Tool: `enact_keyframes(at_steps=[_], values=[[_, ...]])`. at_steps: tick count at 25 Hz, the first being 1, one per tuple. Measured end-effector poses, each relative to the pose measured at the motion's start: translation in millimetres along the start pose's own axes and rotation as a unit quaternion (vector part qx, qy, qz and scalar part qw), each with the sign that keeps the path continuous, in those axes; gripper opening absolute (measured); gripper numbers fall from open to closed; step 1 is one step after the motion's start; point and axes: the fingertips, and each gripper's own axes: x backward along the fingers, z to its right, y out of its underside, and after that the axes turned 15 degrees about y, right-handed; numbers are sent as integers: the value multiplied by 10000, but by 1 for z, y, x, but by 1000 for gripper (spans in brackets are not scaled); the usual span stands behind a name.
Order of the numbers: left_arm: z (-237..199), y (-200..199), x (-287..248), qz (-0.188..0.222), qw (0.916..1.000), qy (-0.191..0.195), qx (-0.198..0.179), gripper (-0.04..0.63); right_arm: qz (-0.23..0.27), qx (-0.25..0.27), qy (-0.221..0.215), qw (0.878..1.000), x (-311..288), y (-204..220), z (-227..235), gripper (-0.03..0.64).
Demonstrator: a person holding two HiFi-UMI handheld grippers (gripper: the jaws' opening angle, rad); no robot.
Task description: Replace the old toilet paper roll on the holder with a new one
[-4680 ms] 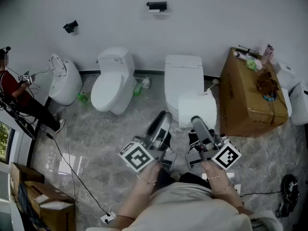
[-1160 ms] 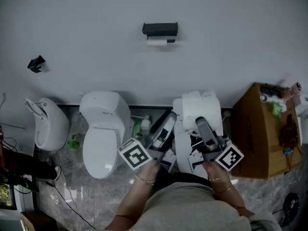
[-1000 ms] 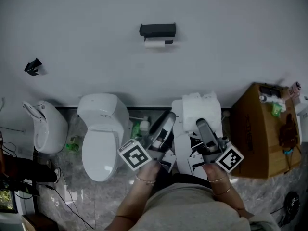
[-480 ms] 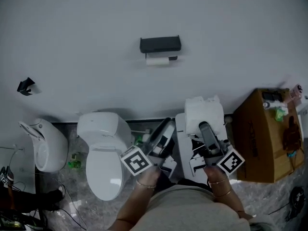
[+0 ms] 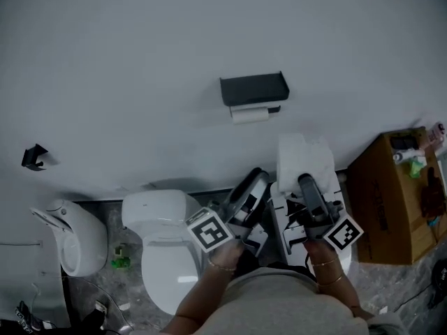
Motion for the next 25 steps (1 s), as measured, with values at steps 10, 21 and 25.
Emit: enact_keyframes(at_steps=[10, 21, 25], values=[[-51, -44, -7, -292, 9991, 230, 219, 138, 418, 61, 293, 9987, -51, 17, 20, 436], [-100, -52, -34, -403, 9967, 317, 630, 138, 528, 54, 731, 9959, -83, 10, 59, 436], [-103, -54, -38, -409, 9972, 265, 559, 138, 503, 28, 797, 9955, -85, 10, 63, 436]])
